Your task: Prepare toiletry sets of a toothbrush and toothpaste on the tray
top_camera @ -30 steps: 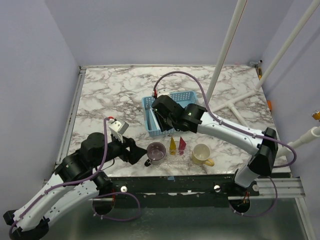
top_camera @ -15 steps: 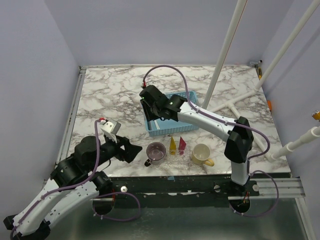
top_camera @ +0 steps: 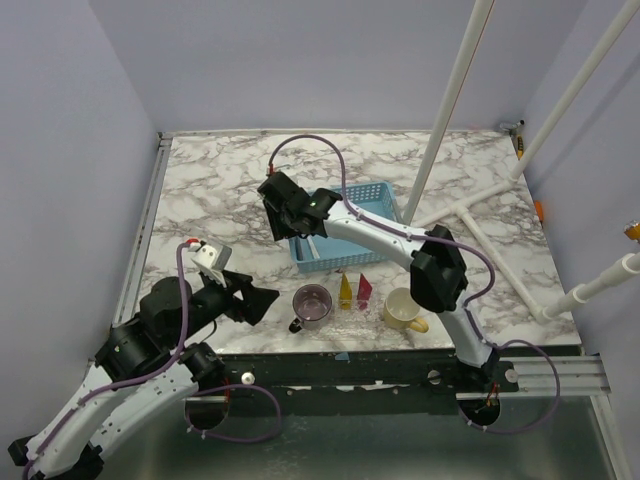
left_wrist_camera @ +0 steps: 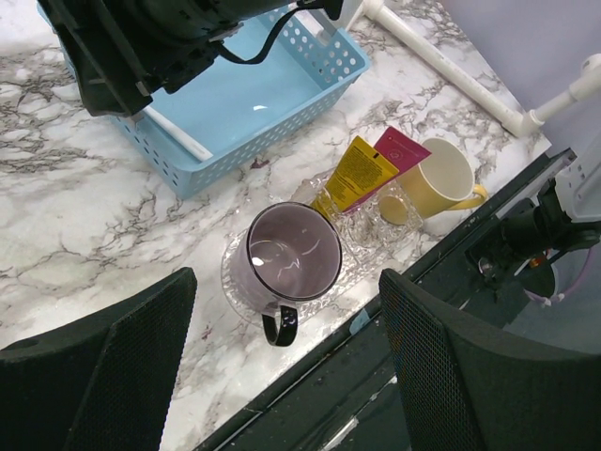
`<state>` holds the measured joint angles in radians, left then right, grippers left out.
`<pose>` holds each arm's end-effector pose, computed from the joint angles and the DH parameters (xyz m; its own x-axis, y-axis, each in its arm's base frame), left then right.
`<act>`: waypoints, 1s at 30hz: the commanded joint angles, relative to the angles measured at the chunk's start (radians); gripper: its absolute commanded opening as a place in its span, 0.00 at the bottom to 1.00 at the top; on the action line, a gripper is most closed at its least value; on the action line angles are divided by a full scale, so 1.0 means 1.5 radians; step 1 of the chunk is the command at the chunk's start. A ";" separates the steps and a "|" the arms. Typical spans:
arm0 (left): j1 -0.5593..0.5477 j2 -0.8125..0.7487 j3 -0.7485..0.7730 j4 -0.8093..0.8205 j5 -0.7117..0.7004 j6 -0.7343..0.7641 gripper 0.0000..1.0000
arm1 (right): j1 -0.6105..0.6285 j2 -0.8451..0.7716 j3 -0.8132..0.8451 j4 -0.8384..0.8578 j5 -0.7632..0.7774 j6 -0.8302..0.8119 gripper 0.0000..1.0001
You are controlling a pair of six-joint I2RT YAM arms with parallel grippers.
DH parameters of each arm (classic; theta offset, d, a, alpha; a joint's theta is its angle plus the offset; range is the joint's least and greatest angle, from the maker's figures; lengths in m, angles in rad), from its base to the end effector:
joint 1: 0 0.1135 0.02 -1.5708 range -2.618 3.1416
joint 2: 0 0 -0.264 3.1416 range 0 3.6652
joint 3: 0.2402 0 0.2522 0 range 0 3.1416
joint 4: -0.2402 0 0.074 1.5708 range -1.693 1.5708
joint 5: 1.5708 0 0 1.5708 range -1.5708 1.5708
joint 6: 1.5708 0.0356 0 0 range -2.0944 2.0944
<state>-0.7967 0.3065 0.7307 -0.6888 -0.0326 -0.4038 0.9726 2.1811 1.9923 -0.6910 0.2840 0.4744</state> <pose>0.0516 -0.0511 0.3200 -0.4403 -0.1114 -0.8909 0.5651 0.7367 -0.3714 0.2854 0.4010 0.2594 -0.7025 -0.2521 -0.6656 -0.4179 0.9031 0.0990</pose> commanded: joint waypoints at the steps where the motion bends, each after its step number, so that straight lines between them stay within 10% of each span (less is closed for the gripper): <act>1: 0.006 -0.011 0.000 -0.003 -0.011 -0.004 0.79 | -0.008 0.038 0.038 -0.007 0.026 0.019 0.51; 13: 0.007 -0.017 -0.001 0.000 -0.005 -0.003 0.79 | -0.014 0.091 0.065 -0.011 0.031 0.026 0.48; 30: 0.008 -0.005 -0.002 -0.001 -0.006 -0.003 0.79 | -0.019 0.074 0.069 0.018 -0.012 0.046 0.00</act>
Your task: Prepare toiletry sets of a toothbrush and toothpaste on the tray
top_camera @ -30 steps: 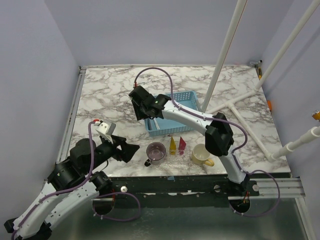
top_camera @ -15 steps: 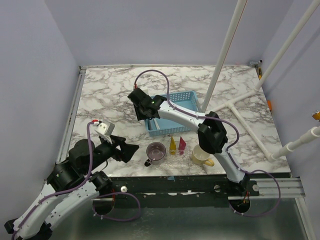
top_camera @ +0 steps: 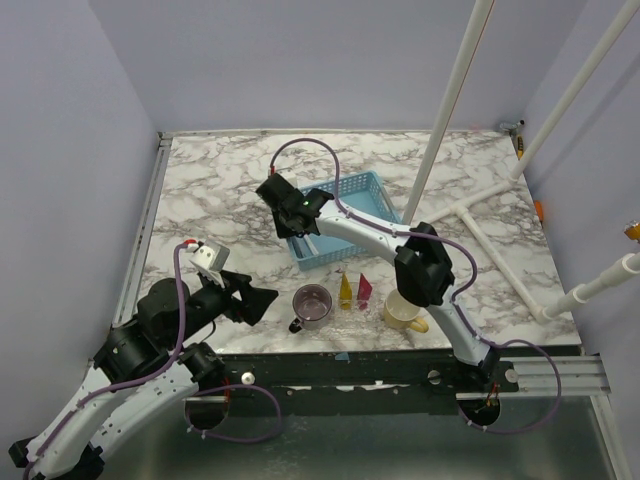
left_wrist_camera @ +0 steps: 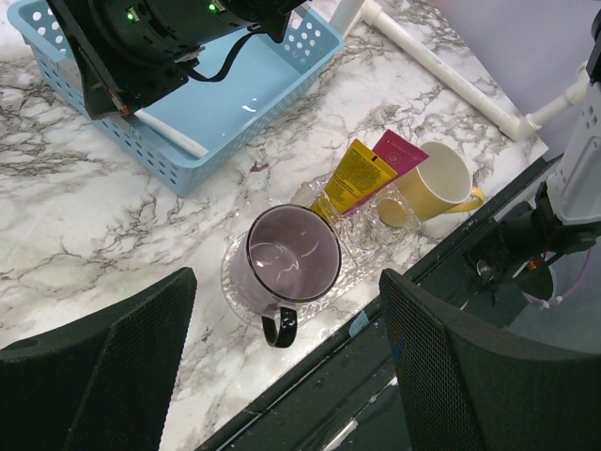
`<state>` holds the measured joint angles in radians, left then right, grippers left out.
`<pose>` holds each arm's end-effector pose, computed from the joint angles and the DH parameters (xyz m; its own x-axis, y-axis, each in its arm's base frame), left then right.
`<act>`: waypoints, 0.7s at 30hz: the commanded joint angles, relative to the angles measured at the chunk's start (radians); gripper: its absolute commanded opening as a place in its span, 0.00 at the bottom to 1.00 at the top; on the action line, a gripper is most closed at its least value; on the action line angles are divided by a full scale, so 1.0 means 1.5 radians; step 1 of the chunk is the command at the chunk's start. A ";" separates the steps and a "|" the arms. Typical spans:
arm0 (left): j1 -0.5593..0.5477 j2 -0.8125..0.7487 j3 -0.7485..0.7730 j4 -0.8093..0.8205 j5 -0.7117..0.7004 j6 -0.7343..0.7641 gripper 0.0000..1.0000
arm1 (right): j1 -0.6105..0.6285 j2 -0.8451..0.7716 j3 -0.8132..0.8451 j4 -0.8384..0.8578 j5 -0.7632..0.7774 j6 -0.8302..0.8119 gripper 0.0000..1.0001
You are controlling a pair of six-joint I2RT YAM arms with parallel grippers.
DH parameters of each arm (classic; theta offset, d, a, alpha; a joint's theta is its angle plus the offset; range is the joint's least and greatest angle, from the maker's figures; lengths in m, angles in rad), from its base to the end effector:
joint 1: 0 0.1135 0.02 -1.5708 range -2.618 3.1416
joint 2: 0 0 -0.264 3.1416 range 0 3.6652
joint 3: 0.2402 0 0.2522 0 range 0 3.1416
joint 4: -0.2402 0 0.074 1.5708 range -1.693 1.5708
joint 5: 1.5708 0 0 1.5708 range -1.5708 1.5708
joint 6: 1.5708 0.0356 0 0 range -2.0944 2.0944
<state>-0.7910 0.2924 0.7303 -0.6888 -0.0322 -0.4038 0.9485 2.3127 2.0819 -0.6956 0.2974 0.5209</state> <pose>0.0499 -0.0488 0.3206 -0.4311 -0.1225 -0.8939 0.5648 0.7360 -0.3733 0.3089 0.4128 0.2241 -0.7398 -0.2149 -0.6376 -0.3529 0.9307 0.0957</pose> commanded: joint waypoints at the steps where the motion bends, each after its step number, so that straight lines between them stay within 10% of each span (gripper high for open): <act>1: 0.004 0.006 -0.002 -0.001 -0.006 -0.003 0.79 | -0.003 -0.022 0.007 0.026 -0.025 0.018 0.00; 21: 0.008 0.013 -0.002 -0.001 -0.005 -0.004 0.79 | -0.003 -0.135 -0.015 0.070 -0.051 0.070 0.00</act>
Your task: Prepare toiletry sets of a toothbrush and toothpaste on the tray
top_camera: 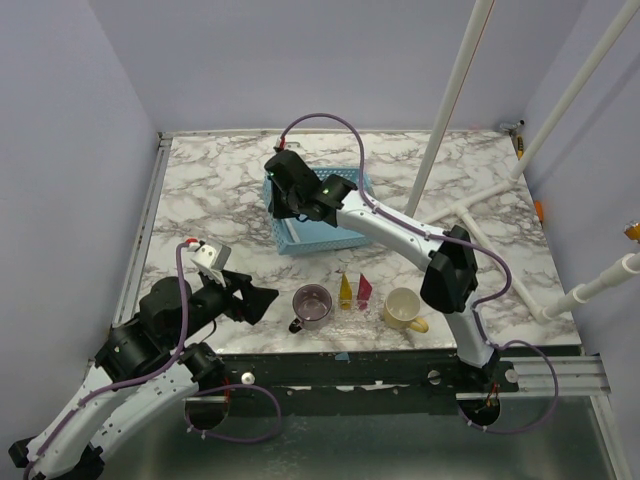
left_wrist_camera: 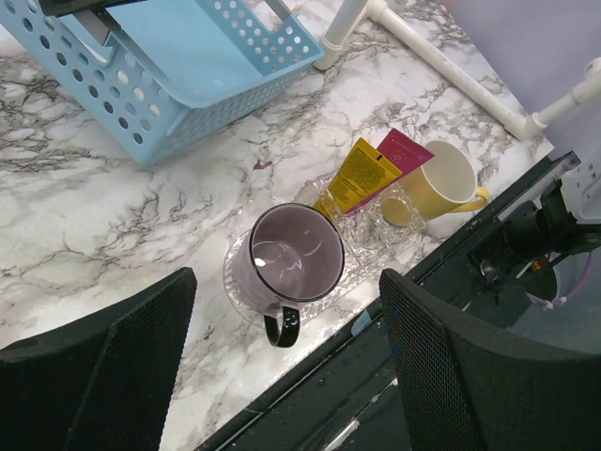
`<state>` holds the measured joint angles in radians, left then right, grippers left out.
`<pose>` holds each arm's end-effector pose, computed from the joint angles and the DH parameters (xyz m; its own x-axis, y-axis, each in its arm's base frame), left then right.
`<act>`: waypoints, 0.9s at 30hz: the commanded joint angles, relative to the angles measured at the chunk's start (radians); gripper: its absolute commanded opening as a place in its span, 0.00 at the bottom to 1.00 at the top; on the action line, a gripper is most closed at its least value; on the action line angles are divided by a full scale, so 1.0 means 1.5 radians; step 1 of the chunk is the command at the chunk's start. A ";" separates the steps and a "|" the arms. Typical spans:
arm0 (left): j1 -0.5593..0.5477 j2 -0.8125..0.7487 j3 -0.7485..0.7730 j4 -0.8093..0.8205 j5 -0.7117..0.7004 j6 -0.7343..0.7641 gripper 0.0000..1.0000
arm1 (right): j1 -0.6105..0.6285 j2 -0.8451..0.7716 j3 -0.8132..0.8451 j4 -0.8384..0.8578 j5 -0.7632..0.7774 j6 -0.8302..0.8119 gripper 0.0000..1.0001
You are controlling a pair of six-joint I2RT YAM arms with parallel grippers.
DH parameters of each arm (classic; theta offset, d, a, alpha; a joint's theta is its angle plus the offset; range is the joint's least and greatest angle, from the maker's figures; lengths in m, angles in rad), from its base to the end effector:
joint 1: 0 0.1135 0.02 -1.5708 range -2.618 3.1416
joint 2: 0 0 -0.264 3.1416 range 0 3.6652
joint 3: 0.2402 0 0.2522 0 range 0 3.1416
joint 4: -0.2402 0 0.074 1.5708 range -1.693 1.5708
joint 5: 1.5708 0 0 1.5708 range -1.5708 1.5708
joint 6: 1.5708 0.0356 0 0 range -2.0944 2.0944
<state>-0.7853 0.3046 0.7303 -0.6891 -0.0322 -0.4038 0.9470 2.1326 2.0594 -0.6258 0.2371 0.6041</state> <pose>0.0519 -0.0503 0.3199 -0.4383 -0.1171 -0.8912 0.5573 0.7425 -0.3716 0.2944 0.3948 0.3090 -0.6978 -0.0244 -0.7159 -0.3494 0.8841 0.3104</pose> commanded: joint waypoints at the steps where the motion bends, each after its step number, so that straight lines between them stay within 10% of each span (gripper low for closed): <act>1: 0.004 0.005 -0.002 -0.002 -0.004 -0.004 0.79 | -0.002 -0.017 -0.002 0.026 -0.011 0.015 0.01; 27: 0.005 0.005 -0.003 -0.001 -0.002 -0.004 0.79 | -0.002 0.022 -0.032 0.035 -0.020 0.020 0.01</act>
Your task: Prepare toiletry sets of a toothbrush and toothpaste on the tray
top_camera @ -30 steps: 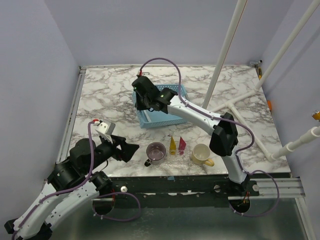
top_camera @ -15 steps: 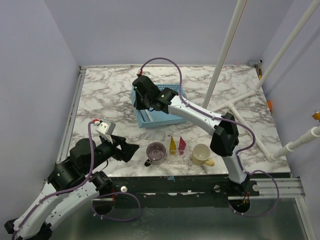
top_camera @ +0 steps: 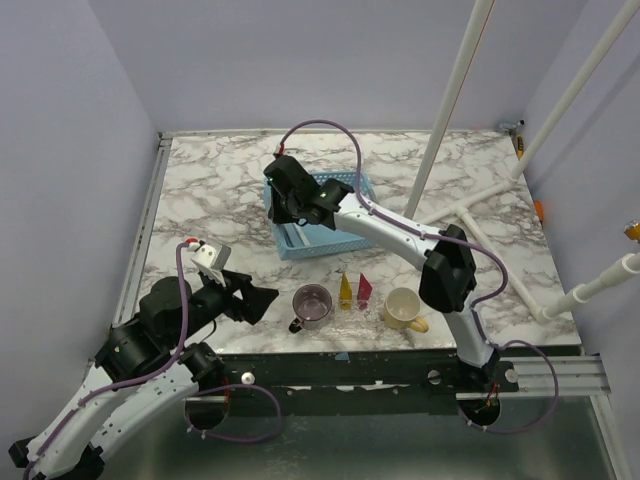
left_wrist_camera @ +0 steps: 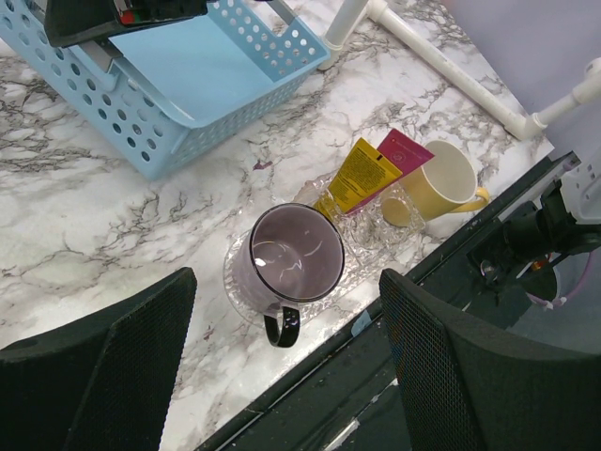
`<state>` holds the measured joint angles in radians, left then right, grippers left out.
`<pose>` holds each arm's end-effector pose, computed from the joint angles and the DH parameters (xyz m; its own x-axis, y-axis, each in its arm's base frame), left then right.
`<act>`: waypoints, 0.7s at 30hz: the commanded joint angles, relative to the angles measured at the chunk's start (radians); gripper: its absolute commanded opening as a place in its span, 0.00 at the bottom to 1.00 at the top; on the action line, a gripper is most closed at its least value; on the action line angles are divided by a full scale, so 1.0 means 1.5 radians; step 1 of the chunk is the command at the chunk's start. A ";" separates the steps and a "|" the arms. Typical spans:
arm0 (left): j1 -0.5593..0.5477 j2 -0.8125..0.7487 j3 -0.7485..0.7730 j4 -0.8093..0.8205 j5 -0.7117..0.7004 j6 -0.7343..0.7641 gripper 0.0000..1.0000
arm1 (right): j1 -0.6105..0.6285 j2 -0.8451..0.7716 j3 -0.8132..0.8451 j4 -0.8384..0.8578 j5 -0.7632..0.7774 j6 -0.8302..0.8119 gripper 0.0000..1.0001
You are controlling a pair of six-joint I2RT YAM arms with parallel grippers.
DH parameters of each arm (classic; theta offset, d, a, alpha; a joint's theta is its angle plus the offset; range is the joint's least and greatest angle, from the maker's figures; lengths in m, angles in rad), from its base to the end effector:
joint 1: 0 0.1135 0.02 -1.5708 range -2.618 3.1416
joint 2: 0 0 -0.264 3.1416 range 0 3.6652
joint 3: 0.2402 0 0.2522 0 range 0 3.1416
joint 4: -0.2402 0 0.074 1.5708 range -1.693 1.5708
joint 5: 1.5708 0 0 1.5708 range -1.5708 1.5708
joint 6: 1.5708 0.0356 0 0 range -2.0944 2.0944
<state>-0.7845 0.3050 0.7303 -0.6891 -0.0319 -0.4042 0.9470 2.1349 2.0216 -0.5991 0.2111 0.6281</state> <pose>0.0520 -0.0503 0.3199 -0.4388 -0.1174 -0.8909 0.5566 0.7428 -0.3720 0.2944 0.3963 0.2974 -0.7209 -0.0180 -0.6928 -0.3429 0.8781 0.3339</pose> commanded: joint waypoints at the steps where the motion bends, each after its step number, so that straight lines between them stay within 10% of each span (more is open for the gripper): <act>1: 0.005 0.005 -0.003 -0.001 -0.002 -0.003 0.79 | -0.002 0.024 -0.008 0.018 -0.002 0.004 0.00; 21: 0.007 0.007 -0.003 0.000 0.004 -0.001 0.79 | -0.002 0.059 -0.076 0.053 0.015 0.006 0.18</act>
<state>-0.7799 0.3065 0.7303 -0.6891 -0.0319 -0.4038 0.9470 2.2017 1.9224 -0.5594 0.2165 0.6270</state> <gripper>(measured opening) 0.792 0.158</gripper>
